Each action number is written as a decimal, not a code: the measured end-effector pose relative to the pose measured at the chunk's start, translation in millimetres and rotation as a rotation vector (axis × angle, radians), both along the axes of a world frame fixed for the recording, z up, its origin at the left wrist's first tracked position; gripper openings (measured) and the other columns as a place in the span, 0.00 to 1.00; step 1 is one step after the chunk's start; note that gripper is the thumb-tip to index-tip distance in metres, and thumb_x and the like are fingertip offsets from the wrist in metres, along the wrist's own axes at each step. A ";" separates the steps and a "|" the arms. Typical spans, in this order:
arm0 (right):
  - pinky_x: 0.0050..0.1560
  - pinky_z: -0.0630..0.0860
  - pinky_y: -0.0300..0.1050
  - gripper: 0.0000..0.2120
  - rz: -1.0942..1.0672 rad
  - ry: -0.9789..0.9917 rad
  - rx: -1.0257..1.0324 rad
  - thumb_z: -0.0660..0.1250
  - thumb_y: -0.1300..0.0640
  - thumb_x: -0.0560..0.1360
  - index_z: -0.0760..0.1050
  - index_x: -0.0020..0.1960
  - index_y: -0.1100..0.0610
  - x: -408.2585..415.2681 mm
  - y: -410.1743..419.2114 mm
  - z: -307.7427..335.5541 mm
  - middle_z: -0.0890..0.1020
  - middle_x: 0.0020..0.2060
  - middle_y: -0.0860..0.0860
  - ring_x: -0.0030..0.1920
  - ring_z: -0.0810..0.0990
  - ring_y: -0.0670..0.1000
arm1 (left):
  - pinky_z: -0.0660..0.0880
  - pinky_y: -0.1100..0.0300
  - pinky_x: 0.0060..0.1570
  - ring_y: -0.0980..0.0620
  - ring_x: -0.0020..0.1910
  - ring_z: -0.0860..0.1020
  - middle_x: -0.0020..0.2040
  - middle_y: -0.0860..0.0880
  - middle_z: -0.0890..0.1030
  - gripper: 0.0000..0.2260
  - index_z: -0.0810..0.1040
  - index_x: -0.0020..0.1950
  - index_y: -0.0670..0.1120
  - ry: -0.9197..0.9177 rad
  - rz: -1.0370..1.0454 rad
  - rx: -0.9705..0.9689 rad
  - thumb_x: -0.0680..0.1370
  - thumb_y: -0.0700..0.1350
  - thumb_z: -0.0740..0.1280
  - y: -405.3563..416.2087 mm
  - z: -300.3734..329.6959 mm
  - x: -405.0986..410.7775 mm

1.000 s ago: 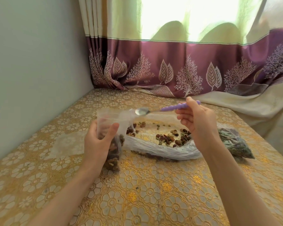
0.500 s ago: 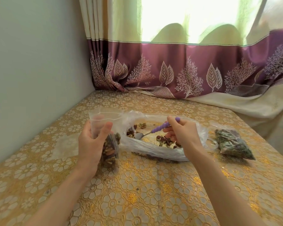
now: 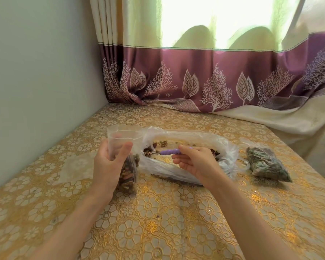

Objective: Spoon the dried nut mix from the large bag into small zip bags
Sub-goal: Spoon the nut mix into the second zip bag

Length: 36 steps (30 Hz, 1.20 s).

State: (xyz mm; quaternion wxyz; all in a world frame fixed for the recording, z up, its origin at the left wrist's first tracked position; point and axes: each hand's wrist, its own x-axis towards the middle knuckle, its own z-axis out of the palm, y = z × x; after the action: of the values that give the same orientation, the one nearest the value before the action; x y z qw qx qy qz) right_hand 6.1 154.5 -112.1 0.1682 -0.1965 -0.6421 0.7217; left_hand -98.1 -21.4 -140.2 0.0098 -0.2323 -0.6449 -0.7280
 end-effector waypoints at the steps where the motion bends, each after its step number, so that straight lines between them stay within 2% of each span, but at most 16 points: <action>1: 0.34 0.77 0.34 0.19 -0.014 -0.007 -0.040 0.63 0.60 0.79 0.83 0.32 0.58 0.0 0.2 0.2 0.85 0.32 0.52 0.31 0.81 0.45 | 0.75 0.59 0.46 0.56 0.49 0.80 0.51 0.56 0.82 0.26 0.74 0.58 0.54 0.002 -0.004 -0.017 0.64 0.63 0.69 0.2 -1.2 -0.6; 4: 0.30 0.77 0.33 0.12 -0.062 -0.024 -0.141 0.62 0.61 0.79 0.79 0.40 0.64 0.1 3.5 3.0 0.84 0.30 0.54 0.29 0.80 0.45 | 0.76 0.60 0.47 0.57 0.51 0.80 0.53 0.55 0.81 0.21 0.73 0.55 0.60 0.001 -0.013 -0.057 0.65 0.64 0.67 0.9 -3.8 -1.0; 7: 0.28 0.76 0.33 0.12 -0.109 -0.041 -0.131 0.61 0.62 0.79 0.78 0.40 0.64 2.1 9.3 7.2 0.84 0.29 0.53 0.28 0.79 0.45 | 0.75 0.69 0.36 0.64 0.45 0.80 0.49 0.58 0.80 0.14 0.71 0.50 0.67 0.015 0.002 -0.103 0.66 0.64 0.67 1.4 -6.1 -0.1; 10: 0.26 0.75 0.33 0.13 -0.181 -0.051 -0.098 0.60 0.62 0.79 0.77 0.38 0.63 5.6 16.8 10.6 0.83 0.27 0.53 0.29 0.78 0.47 | 0.73 0.67 0.38 0.65 0.44 0.79 0.49 0.60 0.78 0.13 0.69 0.50 0.71 0.044 0.023 -0.169 0.67 0.63 0.67 1.6 -7.5 0.8; 11: 0.26 0.74 0.33 0.13 -0.206 -0.054 -0.089 0.60 0.62 0.78 0.78 0.38 0.63 6.8 19.4 11.2 0.83 0.27 0.53 0.29 0.78 0.47 | 0.72 0.69 0.37 0.68 0.43 0.77 0.48 0.61 0.78 0.14 0.68 0.51 0.72 0.064 0.026 -0.198 0.68 0.63 0.67 1.8 -7.4 1.2; 13: 0.25 0.74 0.34 0.13 -0.249 -0.052 -0.091 0.61 0.62 0.78 0.78 0.37 0.63 8.9 24.3 11.4 0.83 0.28 0.54 0.29 0.78 0.48 | 0.72 0.70 0.38 0.70 0.43 0.76 0.46 0.63 0.78 0.19 0.66 0.56 0.69 0.101 0.025 -0.251 0.67 0.62 0.67 2.2 -8.0 2.0; 16: 0.26 0.74 0.35 0.13 -0.283 -0.044 -0.104 0.61 0.61 0.78 0.78 0.37 0.63 10.6 29.4 11.2 0.82 0.27 0.53 0.30 0.78 0.48 | 0.69 0.62 0.48 0.71 0.47 0.73 0.45 0.68 0.77 0.28 0.64 0.65 0.61 0.148 0.033 -0.310 0.67 0.61 0.69 2.6 -11.0 1.8; 18: 0.25 0.74 0.35 0.13 -0.302 -0.023 -0.122 0.61 0.61 0.77 0.78 0.37 0.63 11.4 32.1 12.6 0.82 0.26 0.54 0.28 0.78 0.48 | 0.65 0.65 0.48 0.77 0.47 0.71 0.46 0.73 0.75 0.30 0.63 0.66 0.59 0.181 0.032 -0.338 0.67 0.59 0.69 2.8 -12.1 1.6; 20: 0.24 0.73 0.35 0.12 -0.314 0.020 -0.142 0.61 0.61 0.78 0.78 0.38 0.64 12.8 34.4 15.4 0.81 0.26 0.54 0.26 0.78 0.47 | 0.65 0.66 0.49 0.78 0.47 0.70 0.46 0.72 0.75 0.32 0.62 0.68 0.57 0.188 0.024 -0.362 0.67 0.58 0.70 3.3 -12.6 1.1; 22: 0.24 0.73 0.34 0.12 -0.311 0.076 -0.149 0.61 0.61 0.78 0.78 0.39 0.64 15.9 35.7 20.7 0.81 0.27 0.54 0.25 0.78 0.46 | 0.69 0.64 0.52 0.74 0.48 0.73 0.47 0.67 0.77 0.34 0.62 0.69 0.54 0.168 0.016 -0.378 0.67 0.57 0.72 3.7 -12.4 0.8; 24: 0.25 0.74 0.34 0.13 -0.296 0.147 -0.147 0.61 0.61 0.78 0.78 0.40 0.65 18.8 35.3 27.6 0.81 0.28 0.55 0.26 0.78 0.46 | 0.74 0.54 0.56 0.66 0.49 0.76 0.48 0.62 0.78 0.35 0.63 0.69 0.54 0.139 -0.004 -0.384 0.65 0.56 0.73 3.7 -12.0 1.0; 25: 0.26 0.74 0.35 0.13 -0.288 0.181 -0.140 0.61 0.61 0.78 0.78 0.39 0.65 20.0 34.0 31.3 0.81 0.29 0.55 0.26 0.78 0.46 | 0.75 0.53 0.55 0.65 0.49 0.76 0.50 0.62 0.78 0.36 0.63 0.69 0.54 0.132 -0.018 -0.387 0.64 0.57 0.73 3.6 -11.9 1.4; 28: 0.27 0.74 0.35 0.13 -0.246 0.271 -0.112 0.61 0.60 0.78 0.78 0.38 0.64 21.7 26.4 41.7 0.82 0.29 0.55 0.27 0.78 0.47 | 0.73 0.72 0.45 0.72 0.47 0.75 0.53 0.63 0.74 0.36 0.64 0.67 0.55 0.146 -0.043 -0.397 0.62 0.60 0.72 4.1 -11.5 3.1; 29: 0.27 0.74 0.35 0.13 -0.221 0.292 -0.098 0.62 0.60 0.78 0.78 0.39 0.64 21.9 23.1 44.6 0.82 0.29 0.55 0.28 0.78 0.47 | 0.71 0.74 0.41 0.75 0.46 0.73 0.53 0.63 0.74 0.36 0.64 0.67 0.55 0.149 -0.043 -0.395 0.62 0.60 0.72 4.6 -11.3 3.4; 32: 0.29 0.74 0.35 0.13 -0.125 0.320 -0.021 0.62 0.59 0.78 0.79 0.40 0.63 22.8 13.0 51.4 0.83 0.30 0.54 0.29 0.78 0.46 | 0.67 0.71 0.43 0.74 0.47 0.73 0.53 0.64 0.73 0.37 0.63 0.68 0.56 0.128 -0.039 -0.374 0.62 0.60 0.72 4.7 -11.9 3.1; 36: 0.29 0.74 0.34 0.10 -0.017 0.334 0.110 0.61 0.61 0.78 0.79 0.42 0.63 24.1 4.3 55.2 0.84 0.31 0.52 0.30 0.77 0.46 | 0.69 0.65 0.47 0.61 0.52 0.74 0.56 0.59 0.74 0.37 0.64 0.67 0.56 0.094 -0.020 -0.366 0.61 0.62 0.71 3.4 -13.1 1.9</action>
State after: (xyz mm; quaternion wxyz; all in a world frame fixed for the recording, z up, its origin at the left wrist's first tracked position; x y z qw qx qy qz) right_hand 30.3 158.8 -56.8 0.2892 -0.0700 -0.6422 0.7065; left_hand -96.2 -18.0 -153.3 -0.0098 -0.2702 -0.7631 -0.5870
